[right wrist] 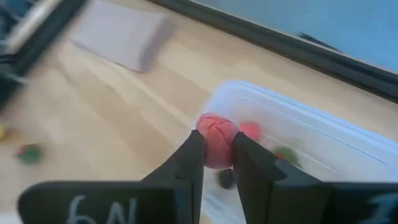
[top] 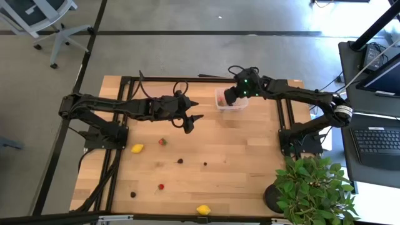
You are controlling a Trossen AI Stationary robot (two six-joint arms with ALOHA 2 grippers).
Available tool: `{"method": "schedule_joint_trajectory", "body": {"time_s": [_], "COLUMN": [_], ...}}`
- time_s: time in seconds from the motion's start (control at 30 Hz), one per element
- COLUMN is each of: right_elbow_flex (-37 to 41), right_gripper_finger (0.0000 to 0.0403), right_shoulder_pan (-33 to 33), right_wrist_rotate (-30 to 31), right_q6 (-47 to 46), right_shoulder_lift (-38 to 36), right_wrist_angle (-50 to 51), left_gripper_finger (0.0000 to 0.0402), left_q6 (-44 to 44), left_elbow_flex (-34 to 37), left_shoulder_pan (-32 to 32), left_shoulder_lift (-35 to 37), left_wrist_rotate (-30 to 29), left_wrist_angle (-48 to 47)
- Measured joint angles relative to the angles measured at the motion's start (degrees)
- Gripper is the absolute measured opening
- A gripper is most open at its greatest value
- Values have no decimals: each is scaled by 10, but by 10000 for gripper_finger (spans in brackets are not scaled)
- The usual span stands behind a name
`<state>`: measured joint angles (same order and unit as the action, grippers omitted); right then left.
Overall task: Pick and placing Produce into tupperware
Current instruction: Put the peach into the transparent bin
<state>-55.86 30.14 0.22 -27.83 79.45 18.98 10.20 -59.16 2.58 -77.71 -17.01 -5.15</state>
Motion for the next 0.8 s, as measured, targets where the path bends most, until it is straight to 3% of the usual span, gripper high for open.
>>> {"method": "schedule_joint_trajectory", "body": {"time_s": [0.47, 0.63, 0.8], "right_elbow_flex": [0, 0, 0], "right_gripper_finger": [82, 107, 159], "right_shoulder_pan": [34, 34, 34], "right_wrist_rotate": [2, 2, -3], "right_q6": [13, 21, 41], "right_shoulder_lift": [106, 112, 110], "right_wrist_angle": [47, 47, 45], "left_gripper_finger": [278, 274, 278], "left_q6": [4, 4, 3], "left_elbow_flex": [0, 0, 0], "left_shoulder_pan": [0, 0, 0], "left_shoulder_lift": [0, 0, 0], "left_wrist_rotate": [2, 0, 0], "left_wrist_angle": [0, 0, 0]}}
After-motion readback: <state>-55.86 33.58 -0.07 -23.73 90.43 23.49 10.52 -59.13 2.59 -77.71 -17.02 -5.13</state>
